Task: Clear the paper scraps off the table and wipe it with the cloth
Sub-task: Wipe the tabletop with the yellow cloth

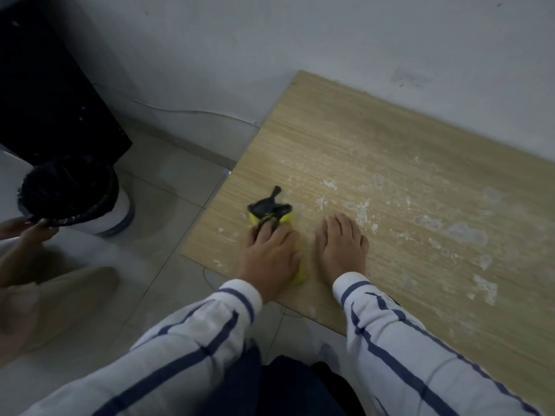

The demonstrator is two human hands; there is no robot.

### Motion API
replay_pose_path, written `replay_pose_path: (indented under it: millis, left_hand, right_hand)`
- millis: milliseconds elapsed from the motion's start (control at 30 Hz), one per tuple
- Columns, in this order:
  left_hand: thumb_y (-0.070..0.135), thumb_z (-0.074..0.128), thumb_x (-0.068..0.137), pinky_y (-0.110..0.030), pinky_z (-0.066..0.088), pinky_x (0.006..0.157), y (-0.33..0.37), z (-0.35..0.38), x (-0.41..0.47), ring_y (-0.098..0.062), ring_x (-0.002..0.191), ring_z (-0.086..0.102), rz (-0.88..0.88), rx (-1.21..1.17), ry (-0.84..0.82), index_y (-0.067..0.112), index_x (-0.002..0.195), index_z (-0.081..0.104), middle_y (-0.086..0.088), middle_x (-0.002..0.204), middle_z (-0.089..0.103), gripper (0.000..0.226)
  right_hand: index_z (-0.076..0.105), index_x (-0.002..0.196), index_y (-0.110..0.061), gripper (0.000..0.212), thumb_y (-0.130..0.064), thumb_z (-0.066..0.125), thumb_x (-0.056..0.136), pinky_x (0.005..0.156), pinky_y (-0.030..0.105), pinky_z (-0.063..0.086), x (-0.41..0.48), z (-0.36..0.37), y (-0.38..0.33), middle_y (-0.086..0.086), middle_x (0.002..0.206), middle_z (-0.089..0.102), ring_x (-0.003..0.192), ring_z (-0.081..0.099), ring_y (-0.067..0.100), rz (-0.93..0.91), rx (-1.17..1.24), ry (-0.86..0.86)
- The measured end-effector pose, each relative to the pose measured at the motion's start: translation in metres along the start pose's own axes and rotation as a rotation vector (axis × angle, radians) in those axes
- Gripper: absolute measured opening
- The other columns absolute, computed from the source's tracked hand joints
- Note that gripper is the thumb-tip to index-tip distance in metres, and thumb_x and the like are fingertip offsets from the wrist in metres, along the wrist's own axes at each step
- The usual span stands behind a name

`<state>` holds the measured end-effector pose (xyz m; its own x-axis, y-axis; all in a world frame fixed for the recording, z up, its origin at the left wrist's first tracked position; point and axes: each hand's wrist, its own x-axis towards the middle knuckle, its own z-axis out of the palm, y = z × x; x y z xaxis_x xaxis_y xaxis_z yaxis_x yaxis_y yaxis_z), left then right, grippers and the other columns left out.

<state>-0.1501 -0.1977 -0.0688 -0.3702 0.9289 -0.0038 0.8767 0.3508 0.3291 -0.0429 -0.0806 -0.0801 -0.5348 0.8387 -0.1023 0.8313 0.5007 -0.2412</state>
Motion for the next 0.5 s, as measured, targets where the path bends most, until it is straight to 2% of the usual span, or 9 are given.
replay_pose_path:
  millis: [67,133,200,267,300,367,433,467,500]
  left_hand:
    - [0.049,0.035,0.091,-0.057,0.026,0.107,-0.026,0.001,-0.02,-0.037,0.135,0.031,-0.147,0.031,0.017,0.024,0.131,0.048,-0.002,0.144,0.043,0.05]
    - [0.04,0.038,0.094,-0.054,0.018,0.112,-0.058,-0.008,-0.029,-0.038,0.139,0.021,-0.301,0.009,0.073,0.019,0.135,0.044,-0.005,0.149,0.035,0.046]
    - [0.022,0.043,0.094,-0.052,0.026,0.11,-0.075,-0.024,-0.025,-0.039,0.132,0.03,-0.448,-0.065,0.152,0.008,0.123,0.052,-0.014,0.141,0.042,0.034]
    - [0.015,0.042,0.093,-0.046,0.037,0.101,-0.071,-0.028,-0.01,-0.035,0.12,0.041,-0.57,-0.163,0.225,0.005,0.112,0.055,-0.014,0.126,0.05,0.025]
    - [0.015,0.042,0.092,-0.043,0.042,0.094,-0.061,-0.027,-0.002,-0.031,0.11,0.047,-0.528,-0.172,0.229,0.008,0.107,0.056,-0.011,0.117,0.053,0.021]
    - [0.015,0.042,0.089,-0.043,0.049,0.085,-0.027,-0.013,0.009,-0.027,0.094,0.053,-0.247,-0.162,0.174,0.012,0.097,0.057,-0.008,0.104,0.056,0.018]
    - [0.02,0.043,0.086,-0.048,0.048,0.089,0.008,0.01,0.0,-0.033,0.101,0.057,0.044,-0.122,0.121,0.01,0.097,0.061,-0.012,0.106,0.061,0.023]
    - [0.025,0.043,0.087,-0.051,0.045,0.096,0.016,0.017,-0.007,-0.035,0.111,0.055,0.1,-0.075,0.098,0.012,0.103,0.061,-0.012,0.114,0.062,0.027]
    - [0.031,0.043,0.088,-0.052,0.041,0.1,0.015,0.019,-0.011,-0.036,0.12,0.051,0.082,-0.038,0.076,0.013,0.11,0.06,-0.011,0.123,0.06,0.032]
  right_hand:
    - [0.041,0.136,-0.016,0.044,-0.034,0.035,0.097,0.11,0.045,0.018,-0.001,0.0,-0.001,0.005,0.15,0.032,0.141,0.021,0.026,-0.002,0.006,0.017]
    - [0.042,0.135,-0.015,0.043,-0.032,0.036,0.096,0.11,0.046,0.018,-0.001,0.001,-0.002,0.006,0.15,0.032,0.14,0.021,0.026,0.001,0.015,0.021]
    - [0.042,0.135,-0.013,0.043,-0.031,0.037,0.096,0.109,0.046,0.019,-0.001,0.001,-0.001,0.007,0.149,0.033,0.14,0.022,0.027,-0.001,0.016,0.027]
    - [0.041,0.135,-0.013,0.043,-0.031,0.037,0.096,0.109,0.046,0.019,-0.001,0.0,-0.001,0.007,0.15,0.032,0.14,0.022,0.027,-0.001,0.009,0.017]
    - [0.041,0.136,-0.014,0.044,-0.032,0.035,0.097,0.11,0.046,0.018,-0.001,0.0,-0.001,0.007,0.15,0.031,0.14,0.021,0.027,0.002,0.005,0.006]
    - [0.04,0.135,-0.015,0.043,-0.033,0.033,0.097,0.11,0.046,0.018,0.001,-0.001,-0.002,0.006,0.15,0.031,0.14,0.02,0.026,0.008,0.001,-0.004]
    - [0.042,0.133,-0.015,0.042,-0.034,0.032,0.097,0.109,0.045,0.019,0.001,-0.001,-0.001,0.006,0.149,0.033,0.14,0.022,0.027,0.002,0.01,0.003]
    - [0.043,0.133,-0.015,0.042,-0.034,0.033,0.097,0.108,0.045,0.02,0.0,-0.001,-0.001,0.007,0.148,0.034,0.139,0.023,0.027,-0.007,0.012,0.01]
    - [0.043,0.133,-0.014,0.042,-0.034,0.034,0.097,0.108,0.045,0.021,0.0,-0.001,0.0,0.008,0.148,0.034,0.139,0.023,0.028,-0.021,0.008,0.013]
